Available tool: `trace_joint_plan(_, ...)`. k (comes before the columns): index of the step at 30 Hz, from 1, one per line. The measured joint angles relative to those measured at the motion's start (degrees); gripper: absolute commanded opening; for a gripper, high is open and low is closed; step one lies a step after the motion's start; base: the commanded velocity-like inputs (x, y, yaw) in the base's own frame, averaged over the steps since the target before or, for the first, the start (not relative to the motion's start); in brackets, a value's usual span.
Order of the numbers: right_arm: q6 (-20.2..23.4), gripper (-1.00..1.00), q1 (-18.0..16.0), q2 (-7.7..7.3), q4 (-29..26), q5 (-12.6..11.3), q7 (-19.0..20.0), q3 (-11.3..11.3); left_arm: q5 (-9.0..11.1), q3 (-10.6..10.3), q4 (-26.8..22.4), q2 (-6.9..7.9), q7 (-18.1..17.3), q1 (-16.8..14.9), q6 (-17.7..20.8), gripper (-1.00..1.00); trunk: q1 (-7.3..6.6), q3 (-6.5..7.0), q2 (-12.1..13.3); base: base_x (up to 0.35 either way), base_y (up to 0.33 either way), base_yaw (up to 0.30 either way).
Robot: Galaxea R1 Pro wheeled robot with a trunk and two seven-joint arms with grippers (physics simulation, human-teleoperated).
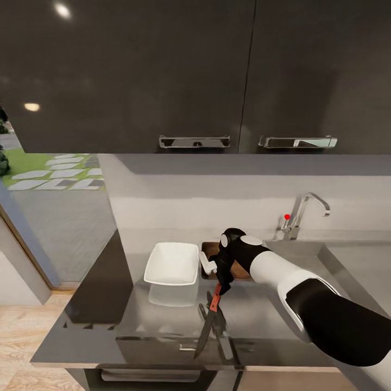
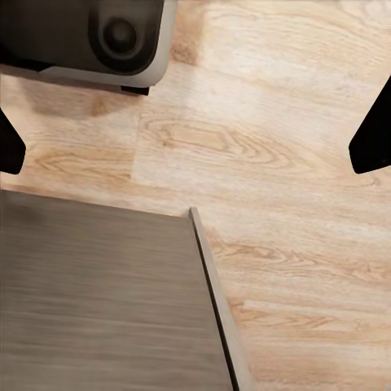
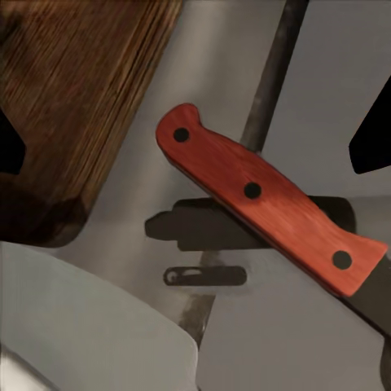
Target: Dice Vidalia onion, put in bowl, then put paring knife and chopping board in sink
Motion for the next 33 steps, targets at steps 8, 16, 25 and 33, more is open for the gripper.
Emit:
trace_joint_plan(8,0.0,1.00,0.0,0.00,0.3,0.0,-0.1,0.0,0.0,0.0,0.0,0.00,0.0,0.0,0.0,1.00,0.00,-0.68,0.0,0.000,0.001,0.000)
trace_joint_plan(16,0.0,1.00,0.0,0.00,1.5,0.0,-0.1,0.0,0.0,0.0,0.1,0.00,0.0,0.0,0.0,1.00,0.01,-1.42,0.0,-0.065,0.000,0.000)
trace_joint_plan(25,0.0,1.00,0.1,0.00,1.6,0.0,0.1,0.0,0.0,0.0,0.1,-0.01,0.0,0.0,0.0,1.00,0.00,-2.27,0.0,-0.008,0.000,0.000)
trace_joint_plan(33,0.0,1.00,0.1,0.00,1.6,0.0,0.1,0.0,0.0,0.0,0.1,-0.04,0.0,0.0,0.0,1.00,0.00,-3.02,0.0,0.000,0.000,0.000)
